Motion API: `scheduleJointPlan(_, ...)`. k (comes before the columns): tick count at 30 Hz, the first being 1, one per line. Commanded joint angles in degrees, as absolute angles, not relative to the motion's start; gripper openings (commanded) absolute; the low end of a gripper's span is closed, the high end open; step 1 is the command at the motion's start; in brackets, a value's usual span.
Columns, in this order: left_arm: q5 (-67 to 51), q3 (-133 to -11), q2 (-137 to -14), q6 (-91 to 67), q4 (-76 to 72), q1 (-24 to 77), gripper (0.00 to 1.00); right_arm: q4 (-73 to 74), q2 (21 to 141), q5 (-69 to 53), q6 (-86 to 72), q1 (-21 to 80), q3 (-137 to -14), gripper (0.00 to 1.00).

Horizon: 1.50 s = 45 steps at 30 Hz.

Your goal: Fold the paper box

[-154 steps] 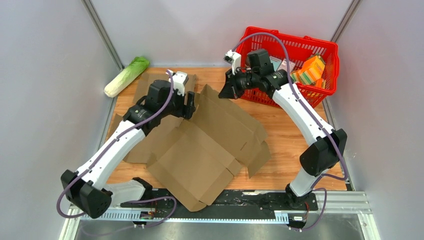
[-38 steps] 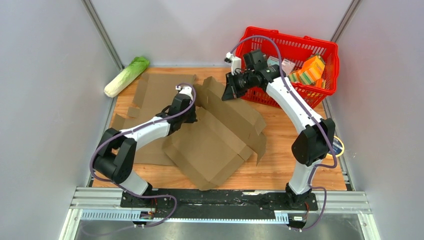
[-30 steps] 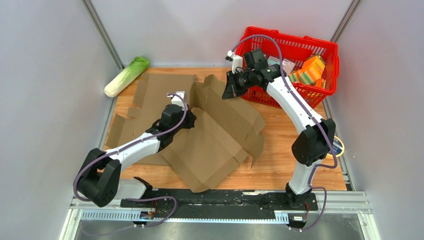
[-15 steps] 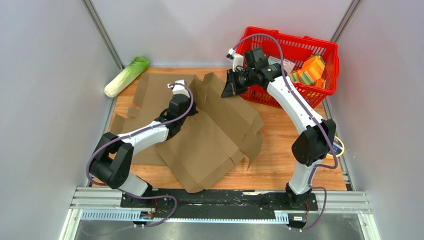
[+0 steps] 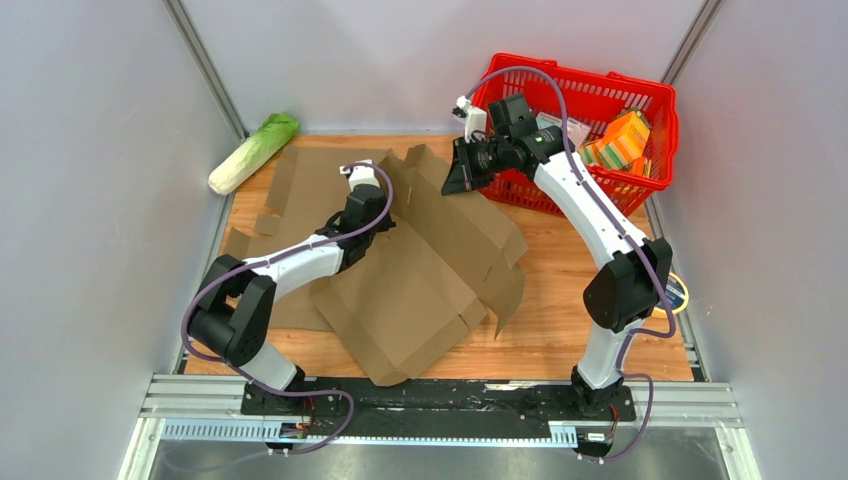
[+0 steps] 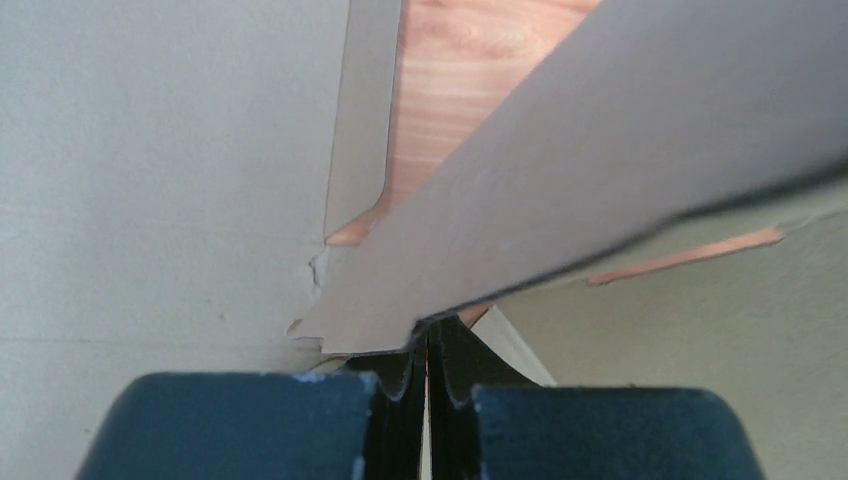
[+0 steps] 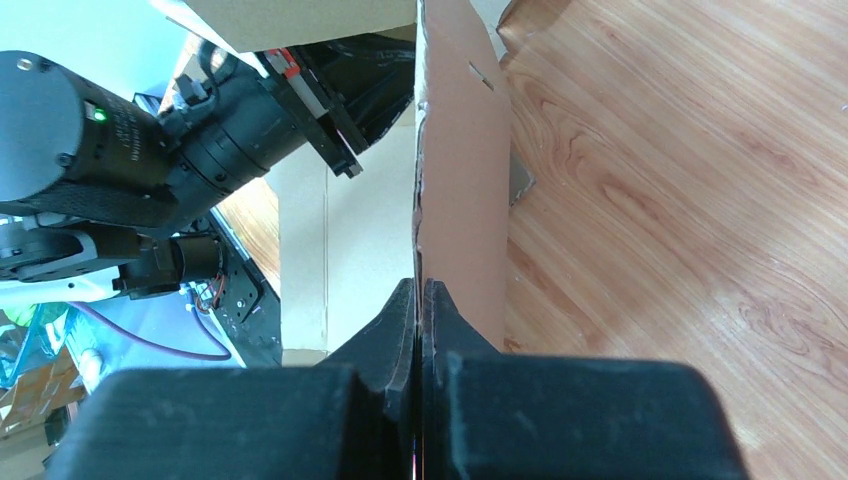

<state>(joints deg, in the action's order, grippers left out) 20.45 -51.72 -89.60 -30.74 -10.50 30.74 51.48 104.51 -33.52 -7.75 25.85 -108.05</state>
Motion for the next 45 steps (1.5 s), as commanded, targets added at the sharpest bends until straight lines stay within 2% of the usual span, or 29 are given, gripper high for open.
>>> scheduleJointPlan(1, 17.85, -50.01, -90.17, -31.55, -11.69, 31.29, 0.00, 47.73, 103.36, -35.51, -8.70, 25.93, -110.48, 0.00)
scheduleJointPlan(11, 13.98, -48.60, -91.49, -32.17, -15.38, 31.82, 0.00, 46.06, 103.27, -37.17, -9.58, 26.10, -108.73, 0.00)
scheduleJointPlan(25, 8.88, -48.25, -101.16, -38.58, -18.89, 31.82, 0.04, 42.19, 101.51, -37.09, -9.84, 26.46, -102.13, 0.00)
scheduleJointPlan(37, 4.04, -42.81, -98.79, -36.22, -26.54, 33.04, 0.11, 38.41, 100.81, -36.56, -10.64, 26.63, -98.00, 0.00)
scheduleJointPlan(45, 4.21, -40.78, -96.96, -33.94, -27.34, 33.22, 0.11, 37.88, 99.58, -35.16, -8.88, 26.63, -95.18, 0.00)
